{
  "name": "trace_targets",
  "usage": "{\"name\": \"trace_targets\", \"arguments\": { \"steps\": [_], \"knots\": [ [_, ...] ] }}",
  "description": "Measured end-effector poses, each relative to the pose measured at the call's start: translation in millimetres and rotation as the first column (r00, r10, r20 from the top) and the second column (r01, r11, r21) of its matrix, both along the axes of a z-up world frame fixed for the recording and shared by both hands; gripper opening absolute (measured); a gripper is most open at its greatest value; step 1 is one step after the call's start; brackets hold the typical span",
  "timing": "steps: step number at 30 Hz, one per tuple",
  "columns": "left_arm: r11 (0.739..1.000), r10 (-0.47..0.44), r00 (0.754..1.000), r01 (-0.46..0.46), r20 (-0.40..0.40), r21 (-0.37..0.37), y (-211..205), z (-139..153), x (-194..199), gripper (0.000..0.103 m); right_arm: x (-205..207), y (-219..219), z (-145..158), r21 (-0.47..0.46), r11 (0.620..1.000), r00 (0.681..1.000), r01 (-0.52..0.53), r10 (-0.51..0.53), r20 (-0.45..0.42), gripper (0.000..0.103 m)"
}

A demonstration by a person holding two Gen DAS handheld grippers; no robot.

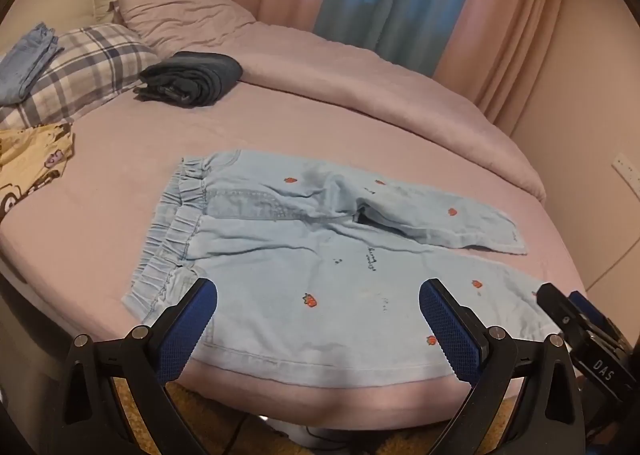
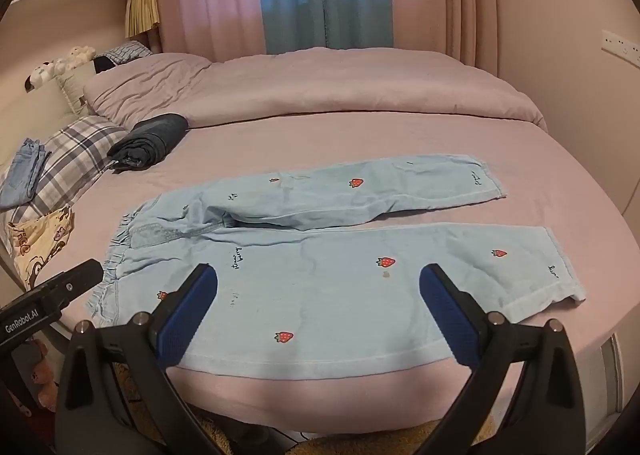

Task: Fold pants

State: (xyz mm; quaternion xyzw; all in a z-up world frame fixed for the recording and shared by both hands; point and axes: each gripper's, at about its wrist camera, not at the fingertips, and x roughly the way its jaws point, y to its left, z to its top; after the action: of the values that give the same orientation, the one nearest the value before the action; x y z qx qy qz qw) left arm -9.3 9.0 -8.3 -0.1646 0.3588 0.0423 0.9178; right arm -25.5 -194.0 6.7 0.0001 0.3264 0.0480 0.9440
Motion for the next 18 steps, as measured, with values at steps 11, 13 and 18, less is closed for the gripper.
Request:
{"name": "trace_targets", "arguments": {
  "steps": [11,13,18],
  "knots": [
    [0.999,-0.031,0.999,0.031,-0.006,-0.007,-5.3,-2.1,0.7,0.102,-0.5,-4.7,-0.4,0.002,1.0,1.0,0.008,-0.008,0.0,0.102],
    [1.0,-0.029,1.0,0.029,-0.003,-0.008,-4.6,-1.6,0.5,0.102,-0.9,-4.2,0.5,-0.001,1.0,1.0,0.007,-0.007,0.003,0.102],
    [1.0,-0.026,1.0,0.026,-0.004,-0.01,-4.0,-1.2,-0.5,0.102,0.5,-5.1,-0.9,-0.003,1.0,1.0,0.006,-0.006,0.001,0.102]
  ]
}}
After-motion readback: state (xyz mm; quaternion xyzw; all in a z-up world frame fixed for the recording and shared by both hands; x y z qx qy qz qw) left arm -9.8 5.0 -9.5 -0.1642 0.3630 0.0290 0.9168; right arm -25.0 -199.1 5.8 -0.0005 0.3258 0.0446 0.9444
